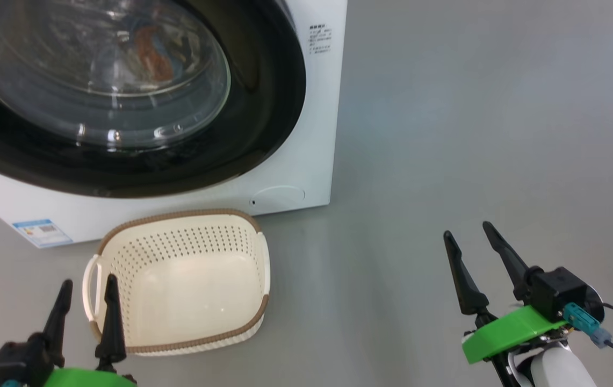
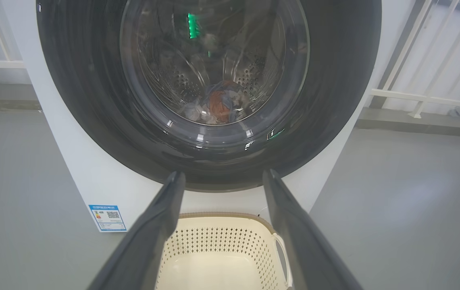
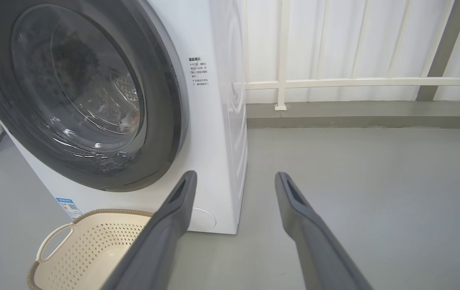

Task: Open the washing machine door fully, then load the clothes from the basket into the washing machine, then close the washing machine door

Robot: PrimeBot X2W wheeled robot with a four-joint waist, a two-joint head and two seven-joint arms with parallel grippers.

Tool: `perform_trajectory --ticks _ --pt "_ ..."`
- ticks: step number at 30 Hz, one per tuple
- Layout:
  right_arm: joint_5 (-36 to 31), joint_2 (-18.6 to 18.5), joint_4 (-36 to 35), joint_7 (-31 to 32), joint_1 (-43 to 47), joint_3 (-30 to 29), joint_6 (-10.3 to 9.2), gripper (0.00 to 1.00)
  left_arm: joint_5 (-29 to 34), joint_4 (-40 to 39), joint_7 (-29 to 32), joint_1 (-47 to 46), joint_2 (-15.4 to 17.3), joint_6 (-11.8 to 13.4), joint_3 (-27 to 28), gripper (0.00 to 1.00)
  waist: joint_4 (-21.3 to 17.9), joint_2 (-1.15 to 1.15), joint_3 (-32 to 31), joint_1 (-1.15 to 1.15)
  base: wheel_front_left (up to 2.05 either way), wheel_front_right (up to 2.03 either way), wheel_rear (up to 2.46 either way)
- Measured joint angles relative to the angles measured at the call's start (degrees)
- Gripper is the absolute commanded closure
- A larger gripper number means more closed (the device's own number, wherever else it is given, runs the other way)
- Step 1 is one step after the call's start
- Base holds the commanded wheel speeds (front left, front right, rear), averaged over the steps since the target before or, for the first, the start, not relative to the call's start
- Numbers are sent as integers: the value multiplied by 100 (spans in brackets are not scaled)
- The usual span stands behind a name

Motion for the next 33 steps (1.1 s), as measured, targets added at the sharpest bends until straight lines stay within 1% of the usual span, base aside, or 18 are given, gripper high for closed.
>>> perform_trajectory --ticks 6,13,17,33 --pt "19 7 -80 1 231 -100 0 0 189 -51 0 310 -99 0 197 0 -86 0 -239 0 0 0 0" --pt "-1 11 -153 1 368 -151 0 0 328 -78 0 403 -178 0 352 0 -131 0 -391 0 0 0 0" --pt "-18 16 -162 1 444 -166 0 0 342 -141 0 417 -233 0 408 0 -117 0 -451 0 0 0 0" --pt "-27 25 -171 1 572 -283 0 0 435 -137 0 558 -267 0 495 0 48 0 -727 0 0 0 0"
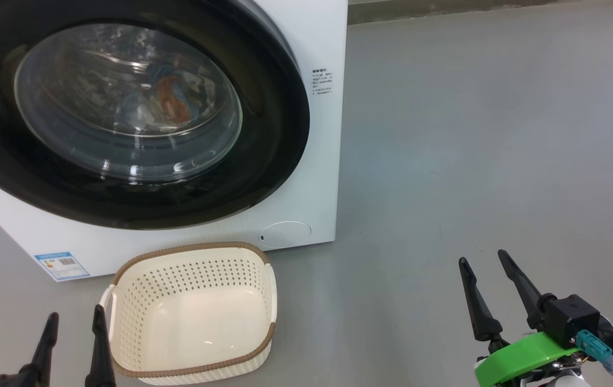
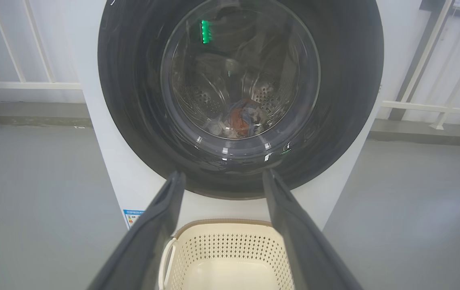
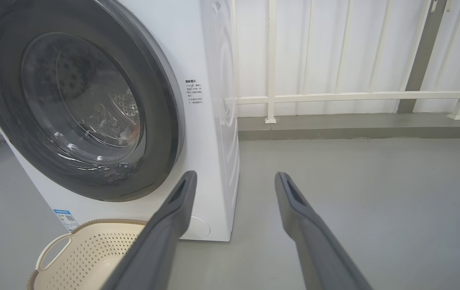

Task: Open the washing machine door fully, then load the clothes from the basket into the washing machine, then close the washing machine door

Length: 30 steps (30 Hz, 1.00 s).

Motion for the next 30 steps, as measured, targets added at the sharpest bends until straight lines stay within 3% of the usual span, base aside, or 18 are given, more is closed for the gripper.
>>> perform_trajectory --ticks 30 --pt "-43 8 -12 0 1 -20 0 0 33 2 0 81 -14 0 15 0 125 0 9 0 0 0 0"
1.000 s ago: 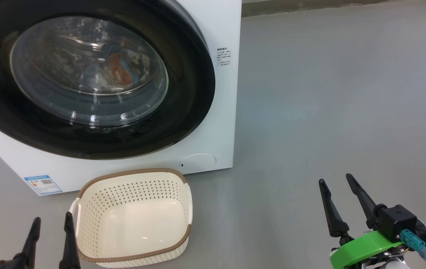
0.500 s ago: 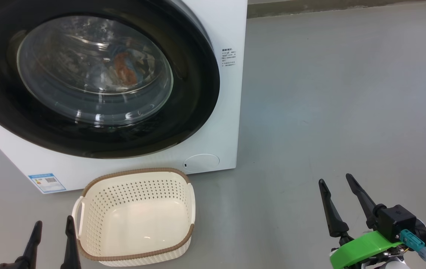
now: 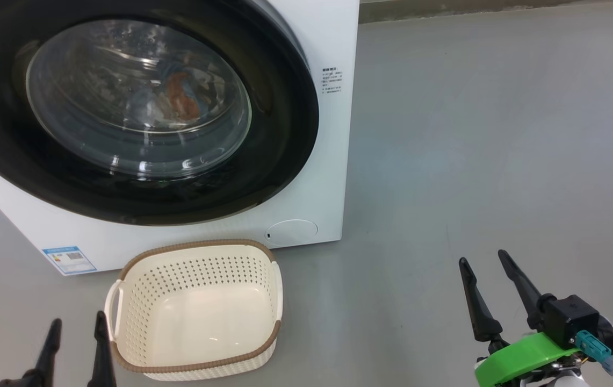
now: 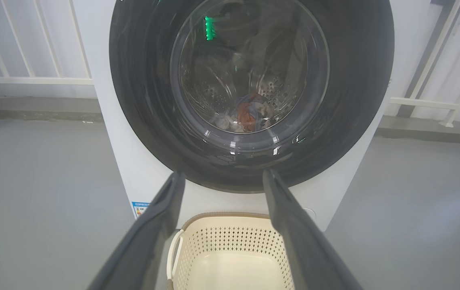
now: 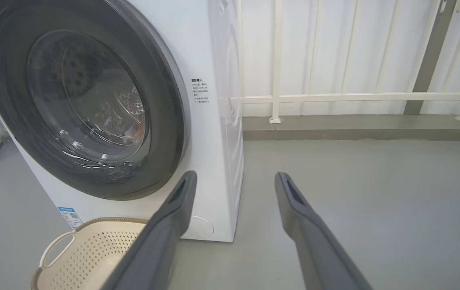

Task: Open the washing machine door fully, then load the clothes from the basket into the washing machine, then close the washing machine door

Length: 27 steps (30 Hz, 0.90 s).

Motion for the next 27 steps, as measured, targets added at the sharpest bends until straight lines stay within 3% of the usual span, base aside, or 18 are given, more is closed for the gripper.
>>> perform_trajectory --ticks 1,8,27 --pt "1 0 24 -1 0 -1 1 100 -3 24 1 0 -7 1 -11 100 2 0 2 0 0 0 0" --pt "104 7 404 44 201 -4 2 100 -121 394 62 34 -162 1 -73 100 5 0 -1 0 0 0 0" --pt "1438 2 406 328 202 -41 2 100 -1319 464 364 3 -154 1 -97 100 24 0 -20 1 0 0 0"
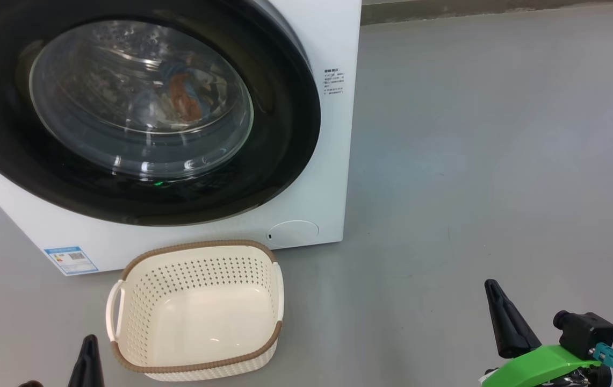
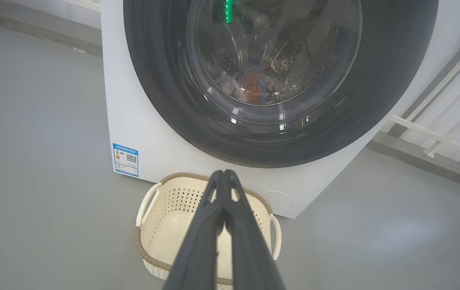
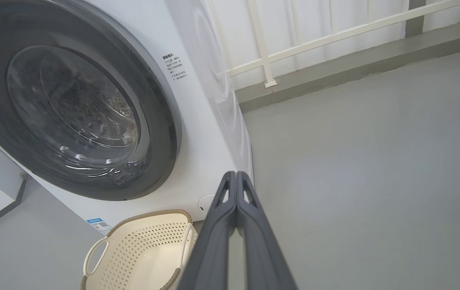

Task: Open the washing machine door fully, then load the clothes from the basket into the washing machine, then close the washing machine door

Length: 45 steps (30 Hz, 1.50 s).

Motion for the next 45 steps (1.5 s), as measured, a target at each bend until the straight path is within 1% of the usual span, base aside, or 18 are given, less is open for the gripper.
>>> perform_trajectory --ticks 45 --pt "3048 -19 15 708 -16 -208 -1 100 -2889 189 746 -297 20 1 -57 100 44 0 -44 0 0 0 0"
